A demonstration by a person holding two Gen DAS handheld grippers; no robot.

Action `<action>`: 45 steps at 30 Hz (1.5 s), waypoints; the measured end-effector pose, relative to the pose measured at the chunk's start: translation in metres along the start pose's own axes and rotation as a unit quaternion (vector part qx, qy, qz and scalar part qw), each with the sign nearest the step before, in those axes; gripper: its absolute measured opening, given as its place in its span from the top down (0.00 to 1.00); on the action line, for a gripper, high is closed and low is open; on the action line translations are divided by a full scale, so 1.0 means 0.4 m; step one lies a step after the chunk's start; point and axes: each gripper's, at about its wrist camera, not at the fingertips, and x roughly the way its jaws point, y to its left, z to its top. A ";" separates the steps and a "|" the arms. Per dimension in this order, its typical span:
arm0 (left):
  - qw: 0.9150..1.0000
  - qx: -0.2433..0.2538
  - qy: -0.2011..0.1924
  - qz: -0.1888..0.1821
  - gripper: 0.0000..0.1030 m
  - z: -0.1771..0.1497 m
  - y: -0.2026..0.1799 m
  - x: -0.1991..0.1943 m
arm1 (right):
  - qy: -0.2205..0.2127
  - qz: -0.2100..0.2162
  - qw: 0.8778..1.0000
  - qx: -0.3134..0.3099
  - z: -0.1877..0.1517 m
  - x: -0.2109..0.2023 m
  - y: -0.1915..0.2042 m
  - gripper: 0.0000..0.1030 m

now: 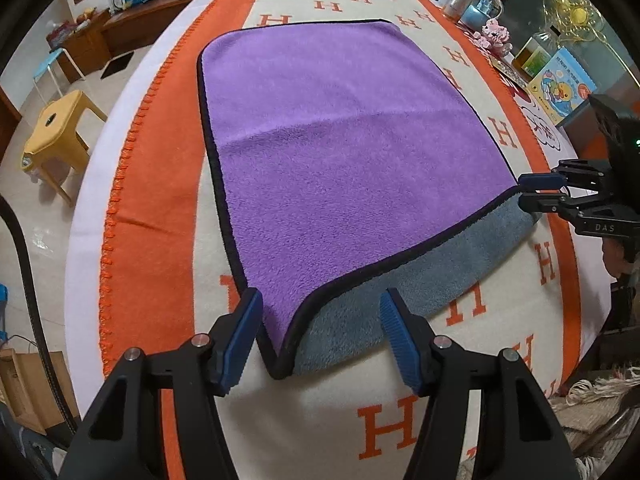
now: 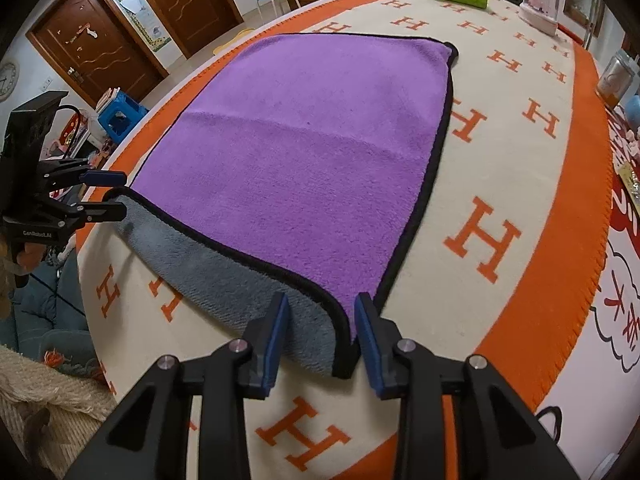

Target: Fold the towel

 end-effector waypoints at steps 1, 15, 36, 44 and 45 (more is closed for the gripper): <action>1.000 -0.001 0.002 -0.005 0.42 0.001 0.003 0.001 | 0.001 0.002 1.000 0.001 -0.001 0.001 -0.002 0.70; 0.999 0.014 0.033 -0.009 0.65 0.000 0.010 0.021 | 0.005 0.013 1.000 0.001 -0.011 0.004 -0.009 0.88; 0.996 0.011 -0.039 0.077 0.94 0.056 -0.042 -0.121 | -0.094 -0.074 0.993 -0.007 0.029 -0.133 0.037 0.95; 0.984 -0.004 -0.109 0.139 0.94 0.225 -0.014 -0.196 | -0.172 -0.147 0.974 0.018 0.198 -0.205 0.018 0.95; 0.983 -0.004 -0.115 0.146 0.94 0.252 -0.007 -0.196 | -0.180 -0.155 0.971 0.024 0.230 -0.204 0.009 0.95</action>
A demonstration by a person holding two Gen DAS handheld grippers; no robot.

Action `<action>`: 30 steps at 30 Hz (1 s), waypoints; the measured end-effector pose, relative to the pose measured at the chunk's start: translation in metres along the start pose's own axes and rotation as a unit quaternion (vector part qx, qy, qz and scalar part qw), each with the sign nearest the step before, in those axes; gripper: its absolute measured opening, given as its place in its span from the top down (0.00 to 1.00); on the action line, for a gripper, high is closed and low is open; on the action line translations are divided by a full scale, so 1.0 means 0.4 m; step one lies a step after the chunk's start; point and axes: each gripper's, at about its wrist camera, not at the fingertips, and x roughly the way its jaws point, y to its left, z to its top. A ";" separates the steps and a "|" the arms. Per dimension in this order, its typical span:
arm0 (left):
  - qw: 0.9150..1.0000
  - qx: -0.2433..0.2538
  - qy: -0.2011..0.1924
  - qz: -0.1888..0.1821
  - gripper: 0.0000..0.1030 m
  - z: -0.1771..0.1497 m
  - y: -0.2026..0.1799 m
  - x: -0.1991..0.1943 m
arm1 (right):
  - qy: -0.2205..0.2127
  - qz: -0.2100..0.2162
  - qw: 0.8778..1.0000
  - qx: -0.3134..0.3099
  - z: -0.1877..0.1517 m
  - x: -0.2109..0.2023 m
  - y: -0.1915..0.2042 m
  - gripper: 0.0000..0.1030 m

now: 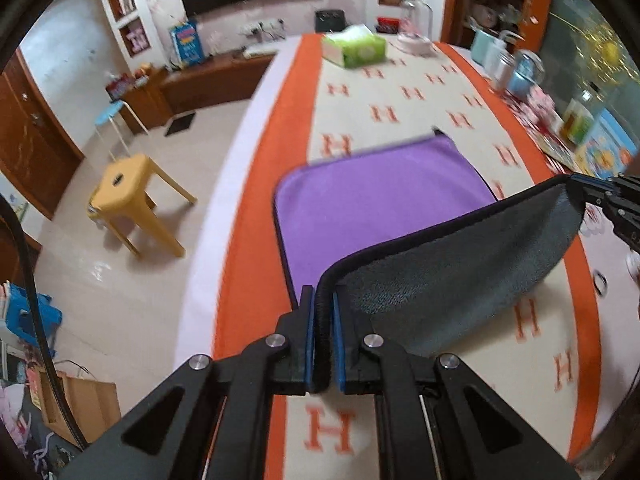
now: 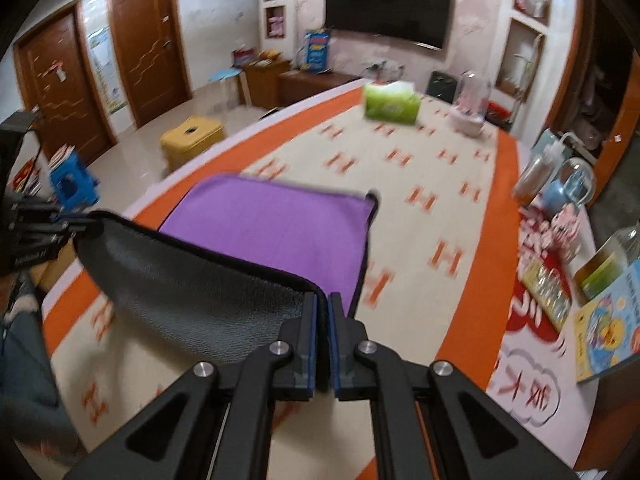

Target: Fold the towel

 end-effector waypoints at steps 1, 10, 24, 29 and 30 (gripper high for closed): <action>1.000 0.000 -0.005 0.007 0.94 0.023 0.006 0.010 | -0.005 -0.008 1.000 0.003 0.024 0.017 -0.003 0.95; 0.999 -0.040 -0.005 0.029 0.94 0.193 0.068 0.184 | -0.002 -0.054 0.998 0.040 0.151 0.207 -0.036 0.95; 0.996 -0.068 0.044 0.037 0.79 0.244 0.097 0.419 | 0.047 -0.104 0.992 0.049 0.180 0.431 -0.042 0.91; 0.995 -0.064 0.033 0.062 0.39 0.245 0.102 0.427 | 0.032 -0.120 0.989 0.081 0.175 0.418 -0.067 0.82; 0.995 -0.066 0.029 0.064 0.37 0.245 0.105 0.421 | 0.029 -0.125 0.988 0.085 0.174 0.409 -0.071 0.78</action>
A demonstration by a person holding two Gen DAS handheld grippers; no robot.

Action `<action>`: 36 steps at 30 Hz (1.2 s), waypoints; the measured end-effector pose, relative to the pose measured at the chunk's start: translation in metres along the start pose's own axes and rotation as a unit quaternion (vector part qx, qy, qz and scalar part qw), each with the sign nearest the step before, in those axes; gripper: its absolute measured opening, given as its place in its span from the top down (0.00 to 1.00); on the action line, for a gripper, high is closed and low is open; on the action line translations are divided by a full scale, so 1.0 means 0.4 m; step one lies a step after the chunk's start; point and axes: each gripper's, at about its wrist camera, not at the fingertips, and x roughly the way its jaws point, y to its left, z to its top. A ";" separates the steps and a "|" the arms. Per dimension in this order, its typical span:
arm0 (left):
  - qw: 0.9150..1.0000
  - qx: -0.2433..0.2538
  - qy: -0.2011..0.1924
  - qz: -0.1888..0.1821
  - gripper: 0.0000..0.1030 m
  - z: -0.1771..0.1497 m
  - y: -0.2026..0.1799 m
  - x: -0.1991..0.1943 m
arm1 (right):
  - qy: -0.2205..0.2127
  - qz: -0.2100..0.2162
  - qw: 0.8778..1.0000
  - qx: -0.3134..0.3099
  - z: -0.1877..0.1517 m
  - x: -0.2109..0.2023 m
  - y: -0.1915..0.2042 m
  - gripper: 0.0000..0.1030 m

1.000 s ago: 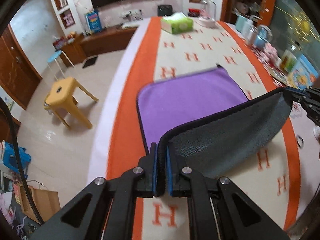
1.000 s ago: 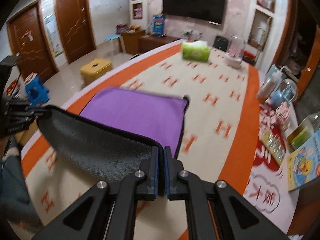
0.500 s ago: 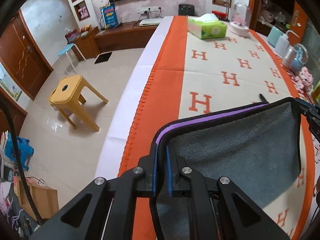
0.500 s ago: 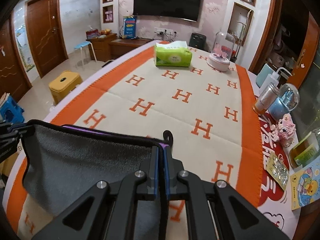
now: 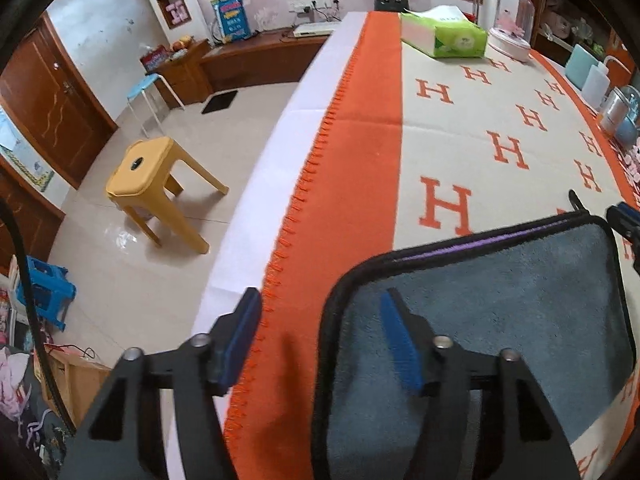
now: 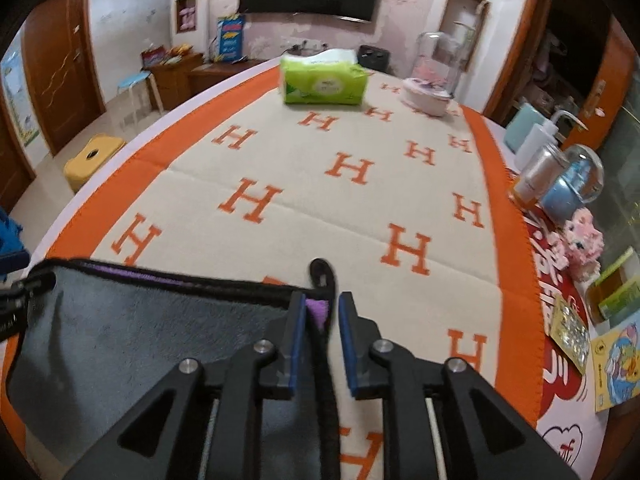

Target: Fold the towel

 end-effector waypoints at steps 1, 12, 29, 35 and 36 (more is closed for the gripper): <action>1.000 -0.004 -0.003 -0.001 0.33 0.001 0.005 -0.007 | -0.002 -0.003 1.000 0.004 0.000 -0.007 -0.006 0.75; 0.998 -0.013 -0.037 -0.043 0.13 -0.009 -0.010 -0.144 | -0.004 -0.006 0.999 0.034 -0.036 -0.129 -0.051 0.71; 0.991 0.031 -0.074 -0.110 0.01 -0.203 -0.118 -0.494 | -0.001 0.000 0.997 0.081 -0.204 -0.431 -0.095 0.56; 0.987 0.051 -0.084 -0.126 0.01 -0.295 -0.152 -0.632 | 0.015 0.004 0.993 0.119 -0.308 -0.577 -0.127 0.52; 0.986 0.055 -0.087 -0.130 0.01 -0.309 -0.157 -0.655 | 0.015 0.004 0.992 0.123 -0.325 -0.601 -0.130 0.51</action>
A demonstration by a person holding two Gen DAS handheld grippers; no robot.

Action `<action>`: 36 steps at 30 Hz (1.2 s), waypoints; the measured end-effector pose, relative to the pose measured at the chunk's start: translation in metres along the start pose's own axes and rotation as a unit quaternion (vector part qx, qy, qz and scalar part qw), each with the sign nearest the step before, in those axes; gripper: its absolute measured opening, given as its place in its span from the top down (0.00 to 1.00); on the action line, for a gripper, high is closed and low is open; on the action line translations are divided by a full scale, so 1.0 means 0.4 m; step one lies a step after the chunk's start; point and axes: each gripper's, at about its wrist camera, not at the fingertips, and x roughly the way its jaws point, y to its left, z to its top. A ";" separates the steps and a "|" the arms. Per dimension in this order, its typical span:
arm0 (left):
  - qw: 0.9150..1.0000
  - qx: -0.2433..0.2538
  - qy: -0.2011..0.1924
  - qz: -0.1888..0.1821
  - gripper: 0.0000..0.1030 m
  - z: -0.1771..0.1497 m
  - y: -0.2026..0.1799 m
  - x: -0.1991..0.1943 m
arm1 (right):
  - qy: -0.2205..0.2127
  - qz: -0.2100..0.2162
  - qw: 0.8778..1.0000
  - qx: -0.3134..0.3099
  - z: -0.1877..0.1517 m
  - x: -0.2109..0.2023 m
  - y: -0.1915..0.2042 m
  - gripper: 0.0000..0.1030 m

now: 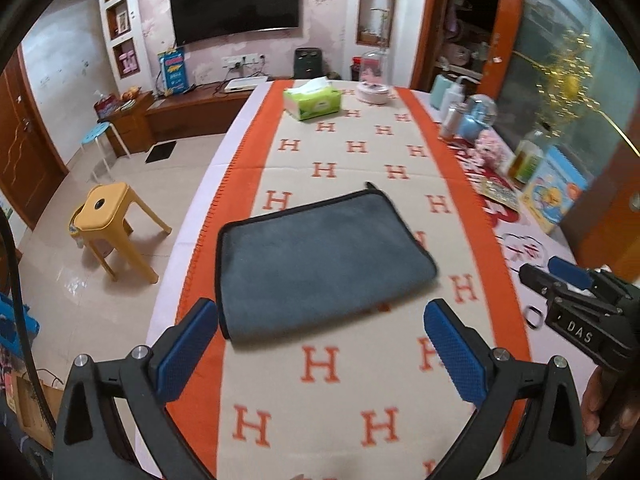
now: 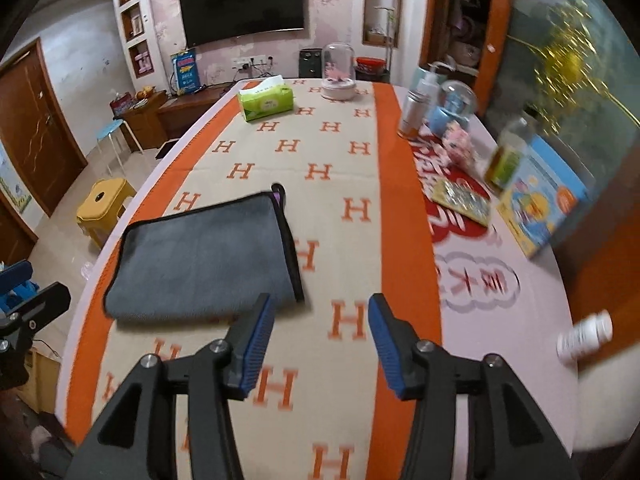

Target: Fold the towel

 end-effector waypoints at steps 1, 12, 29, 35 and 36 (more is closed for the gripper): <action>1.000 0.003 -0.001 -0.003 0.01 -0.009 -0.012 -0.022 | 0.000 -0.001 1.000 0.003 -0.014 -0.022 -0.006 0.51; 1.000 0.004 -0.003 -0.007 0.01 -0.089 -0.091 -0.200 | 0.001 -0.010 1.000 0.029 -0.125 -0.215 -0.043 0.47; 0.999 -0.001 -0.030 0.025 0.01 -0.142 -0.143 -0.335 | -0.036 -0.016 0.998 0.052 -0.187 -0.362 -0.050 0.47; 0.999 0.001 -0.028 0.023 0.01 -0.156 -0.158 -0.343 | -0.037 -0.017 0.998 0.057 -0.206 -0.377 -0.053 0.47; 0.999 0.002 -0.027 0.022 0.01 -0.159 -0.162 -0.343 | -0.036 -0.016 0.998 0.056 -0.207 -0.377 -0.053 0.47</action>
